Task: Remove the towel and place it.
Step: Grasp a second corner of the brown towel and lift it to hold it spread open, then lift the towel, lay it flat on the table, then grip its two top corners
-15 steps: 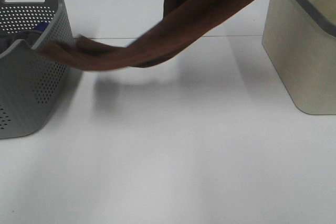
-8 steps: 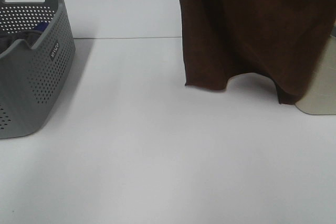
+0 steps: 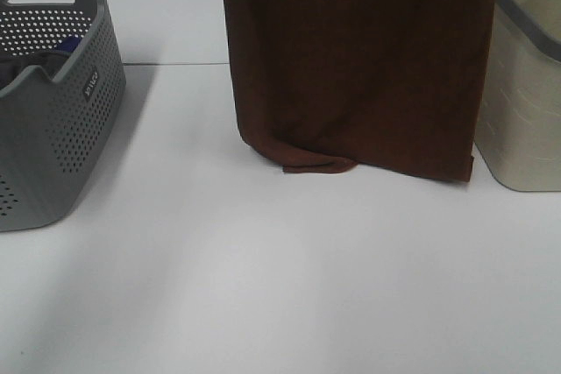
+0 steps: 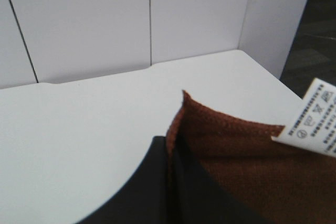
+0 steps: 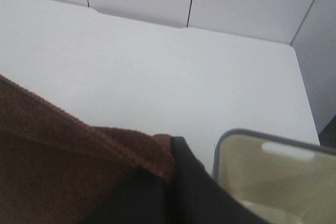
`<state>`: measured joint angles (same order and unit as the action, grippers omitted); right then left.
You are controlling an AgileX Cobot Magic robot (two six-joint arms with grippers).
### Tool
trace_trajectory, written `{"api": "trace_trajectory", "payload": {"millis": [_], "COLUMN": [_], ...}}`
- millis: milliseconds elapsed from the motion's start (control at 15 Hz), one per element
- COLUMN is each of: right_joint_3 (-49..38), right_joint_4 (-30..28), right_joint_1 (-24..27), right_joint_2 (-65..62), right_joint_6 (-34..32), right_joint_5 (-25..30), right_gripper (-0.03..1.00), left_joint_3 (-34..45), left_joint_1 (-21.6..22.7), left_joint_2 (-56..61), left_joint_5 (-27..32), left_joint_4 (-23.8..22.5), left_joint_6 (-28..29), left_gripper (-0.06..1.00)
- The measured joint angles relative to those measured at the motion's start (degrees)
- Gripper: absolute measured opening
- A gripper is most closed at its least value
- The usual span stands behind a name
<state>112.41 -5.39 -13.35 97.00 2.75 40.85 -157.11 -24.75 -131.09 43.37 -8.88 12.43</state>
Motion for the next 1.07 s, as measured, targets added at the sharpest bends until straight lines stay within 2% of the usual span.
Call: {"api": "trace_trajectory", "payload": {"millis": [67,133,267,400,467,600,733,800,867,933,1067], "right_joint_3": [0.0,0.0,-0.11,0.11,1.49,3.95,4.47,4.47,4.47,4.47,4.41], "right_joint_4": [0.0,0.0,-0.06,-0.11,-0.29,-0.34,0.11,2.46,2.86,3.84,5.39], "right_joint_1": [-0.11,-0.11,-0.11,-0.11,-0.11,-0.11,-0.11,-0.11,-0.11,-0.11,-0.11], "right_joint_2": [2.12,3.21,6.19,6.65,6.65,6.07,5.9,6.42,6.53,7.05,7.96], "right_joint_6": [0.97,1.32,4.24,6.76,7.73,9.11,9.63,9.68,9.68,9.68,9.4], "right_joint_5": [-4.98,-7.33,-20.45,-30.25,-32.89,-33.98,-30.54,-19.82,-17.48,-12.03,0.92], "right_gripper": [0.0,0.0,0.0,0.0,0.0,0.0,0.0,0.0,0.0,0.0,0.0], "left_joint_3": [0.06,0.06,0.06,0.06,0.06,0.06,0.06,0.06,0.06,0.06,0.06], "left_joint_1": [1.83,2.52,4.98,5.73,5.73,5.67,5.44,5.27,5.21,5.1,4.7], "left_joint_2": [-1.78,-2.35,-3.44,-3.21,-2.86,-2.12,-2.01,-2.01,-2.01,-2.01,-2.29], "left_joint_5": [-4.76,-7.51,-18.11,-30.37,-33.92,-37.01,-34.09,-23.49,-16.1,-11.75,3.15], "left_joint_4": [0.11,0.29,0.57,-0.46,-1.26,-1.95,-2.01,-1.15,0.11,0.92,3.38], "left_joint_6": [1.26,2.06,4.07,3.09,1.43,-0.92,-1.66,-1.83,-1.83,-1.83,-2.52], "left_gripper": [0.0,0.0,0.0,0.0,0.0,0.0,0.0,0.0,0.0,0.0,0.0]}}
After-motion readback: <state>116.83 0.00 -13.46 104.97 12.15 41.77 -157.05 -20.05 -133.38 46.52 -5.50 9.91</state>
